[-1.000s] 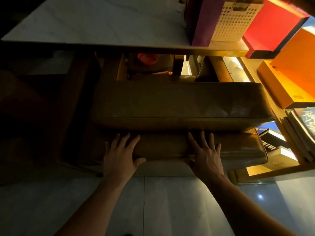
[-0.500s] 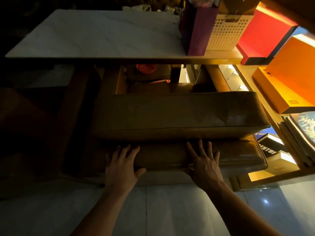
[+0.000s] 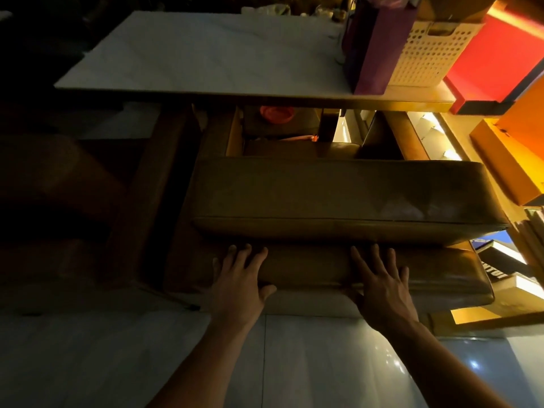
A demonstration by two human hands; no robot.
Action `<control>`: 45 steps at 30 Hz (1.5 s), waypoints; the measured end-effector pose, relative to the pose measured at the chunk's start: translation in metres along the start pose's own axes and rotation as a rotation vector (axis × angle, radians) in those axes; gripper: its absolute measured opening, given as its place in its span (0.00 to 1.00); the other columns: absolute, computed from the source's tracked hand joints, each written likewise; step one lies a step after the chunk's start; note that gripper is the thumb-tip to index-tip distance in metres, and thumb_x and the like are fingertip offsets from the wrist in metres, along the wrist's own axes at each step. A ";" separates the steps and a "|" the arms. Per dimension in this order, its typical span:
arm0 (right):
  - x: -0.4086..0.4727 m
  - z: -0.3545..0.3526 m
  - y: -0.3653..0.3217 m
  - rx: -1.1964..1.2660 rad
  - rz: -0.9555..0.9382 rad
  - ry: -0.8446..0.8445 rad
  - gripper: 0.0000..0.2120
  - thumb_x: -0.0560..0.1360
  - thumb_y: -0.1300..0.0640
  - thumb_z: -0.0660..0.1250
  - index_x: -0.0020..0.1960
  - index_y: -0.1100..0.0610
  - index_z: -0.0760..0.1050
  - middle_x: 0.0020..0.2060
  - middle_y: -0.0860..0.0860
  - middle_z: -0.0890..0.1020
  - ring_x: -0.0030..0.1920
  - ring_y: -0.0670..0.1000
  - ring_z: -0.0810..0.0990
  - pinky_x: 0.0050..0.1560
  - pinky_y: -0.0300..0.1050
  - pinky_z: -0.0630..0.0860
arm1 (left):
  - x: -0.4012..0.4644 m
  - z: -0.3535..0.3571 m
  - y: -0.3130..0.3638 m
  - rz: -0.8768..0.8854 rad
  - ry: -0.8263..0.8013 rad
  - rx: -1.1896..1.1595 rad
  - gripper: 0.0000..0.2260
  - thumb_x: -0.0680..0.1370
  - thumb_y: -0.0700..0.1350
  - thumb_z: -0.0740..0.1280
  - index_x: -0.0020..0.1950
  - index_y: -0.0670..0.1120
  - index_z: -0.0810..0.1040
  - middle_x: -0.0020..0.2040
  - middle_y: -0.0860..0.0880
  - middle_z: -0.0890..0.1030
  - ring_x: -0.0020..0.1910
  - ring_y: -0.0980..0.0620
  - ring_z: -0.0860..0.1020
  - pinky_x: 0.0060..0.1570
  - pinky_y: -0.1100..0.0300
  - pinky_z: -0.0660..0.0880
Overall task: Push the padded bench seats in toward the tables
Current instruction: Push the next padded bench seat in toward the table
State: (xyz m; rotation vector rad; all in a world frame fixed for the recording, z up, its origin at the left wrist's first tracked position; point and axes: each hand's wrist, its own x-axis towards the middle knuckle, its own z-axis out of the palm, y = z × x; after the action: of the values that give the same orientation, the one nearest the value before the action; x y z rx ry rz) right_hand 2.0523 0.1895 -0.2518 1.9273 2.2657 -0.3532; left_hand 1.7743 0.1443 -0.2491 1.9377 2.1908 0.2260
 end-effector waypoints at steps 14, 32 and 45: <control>-0.014 -0.038 -0.012 0.016 -0.012 -0.127 0.41 0.77 0.31 0.58 0.81 0.44 0.42 0.82 0.54 0.46 0.80 0.62 0.46 0.76 0.64 0.58 | 0.000 -0.039 0.007 -0.016 -0.208 -0.029 0.36 0.73 0.69 0.64 0.77 0.58 0.57 0.77 0.51 0.60 0.76 0.46 0.57 0.73 0.44 0.59; -0.151 -0.146 -0.044 0.096 -0.068 -0.068 0.42 0.75 0.31 0.62 0.81 0.44 0.49 0.82 0.54 0.49 0.81 0.59 0.47 0.78 0.64 0.54 | -0.102 -0.165 0.034 0.057 -0.142 0.026 0.45 0.66 0.78 0.60 0.78 0.60 0.54 0.80 0.52 0.56 0.78 0.48 0.53 0.76 0.41 0.51; -0.207 -0.177 -0.176 0.053 -0.071 -0.034 0.43 0.75 0.32 0.64 0.81 0.44 0.47 0.82 0.55 0.48 0.81 0.59 0.48 0.78 0.64 0.55 | -0.166 -0.266 -0.081 0.068 -0.082 0.001 0.44 0.68 0.75 0.64 0.78 0.58 0.54 0.80 0.50 0.57 0.77 0.47 0.57 0.74 0.41 0.56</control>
State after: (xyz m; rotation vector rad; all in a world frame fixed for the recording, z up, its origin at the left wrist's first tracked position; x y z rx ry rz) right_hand 1.9205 0.0145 -0.0132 1.8538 2.3296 -0.4561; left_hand 1.6477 -0.0241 -0.0037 1.9873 2.0768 0.1539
